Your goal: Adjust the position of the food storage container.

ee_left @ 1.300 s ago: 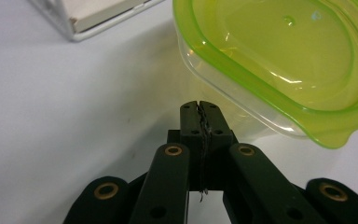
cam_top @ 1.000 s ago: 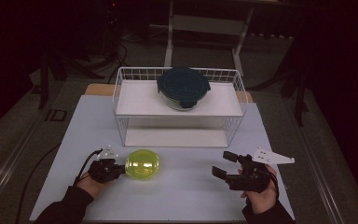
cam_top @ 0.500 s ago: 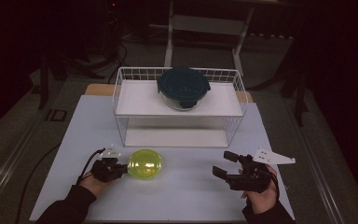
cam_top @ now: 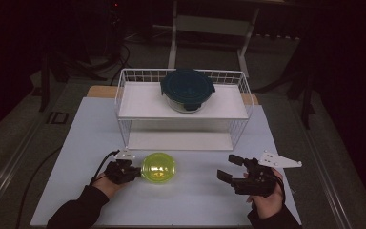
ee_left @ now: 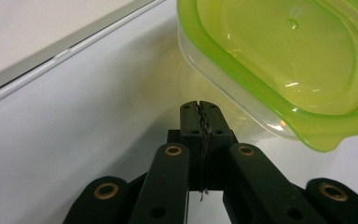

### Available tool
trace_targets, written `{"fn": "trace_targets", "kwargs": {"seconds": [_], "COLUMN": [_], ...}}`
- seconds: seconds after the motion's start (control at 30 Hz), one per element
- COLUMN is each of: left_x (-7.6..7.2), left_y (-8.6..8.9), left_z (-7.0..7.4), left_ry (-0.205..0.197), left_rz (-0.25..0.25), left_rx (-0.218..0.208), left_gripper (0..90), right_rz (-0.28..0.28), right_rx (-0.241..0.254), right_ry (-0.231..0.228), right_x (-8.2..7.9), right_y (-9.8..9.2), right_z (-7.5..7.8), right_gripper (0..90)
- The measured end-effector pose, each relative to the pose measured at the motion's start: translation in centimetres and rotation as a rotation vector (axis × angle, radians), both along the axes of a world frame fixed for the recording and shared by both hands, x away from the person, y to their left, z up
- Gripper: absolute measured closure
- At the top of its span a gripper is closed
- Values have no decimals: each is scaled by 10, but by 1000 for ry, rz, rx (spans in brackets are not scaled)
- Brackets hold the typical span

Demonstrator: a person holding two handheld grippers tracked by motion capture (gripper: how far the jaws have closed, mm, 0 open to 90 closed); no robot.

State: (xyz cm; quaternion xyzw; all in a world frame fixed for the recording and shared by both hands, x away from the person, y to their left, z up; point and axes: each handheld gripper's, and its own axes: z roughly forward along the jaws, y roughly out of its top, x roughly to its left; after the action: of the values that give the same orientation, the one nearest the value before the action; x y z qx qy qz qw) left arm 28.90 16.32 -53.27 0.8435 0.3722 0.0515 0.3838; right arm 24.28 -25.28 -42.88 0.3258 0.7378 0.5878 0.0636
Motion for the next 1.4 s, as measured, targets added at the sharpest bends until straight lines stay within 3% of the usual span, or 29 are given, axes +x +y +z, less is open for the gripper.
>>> {"fn": "trace_targets", "kwargs": {"seconds": [0.5, 0.97, 1.27, 1.4], "left_x": [11, 3, 1, -5], "left_y": [-36, -69, -64, -51], "left_z": [3, 0, 2, 13], "left_ry": [2, 20, 37, 22], "left_rz": [-66, -160, -150, -118], "left_rx": [-14, -21, -37, -54], "left_gripper": [885, 884, 863, 760], "right_rz": [4, 1, -1, 10], "right_rx": [2, 0, -4, -2], "right_ry": [-2, -3, -6, -9], "right_x": [0, 0, 0, 0], "right_y": [1, 1, 1, 1], "right_z": [0, -1, 0, 0], "right_gripper": [191, 191, 191, 207]}}
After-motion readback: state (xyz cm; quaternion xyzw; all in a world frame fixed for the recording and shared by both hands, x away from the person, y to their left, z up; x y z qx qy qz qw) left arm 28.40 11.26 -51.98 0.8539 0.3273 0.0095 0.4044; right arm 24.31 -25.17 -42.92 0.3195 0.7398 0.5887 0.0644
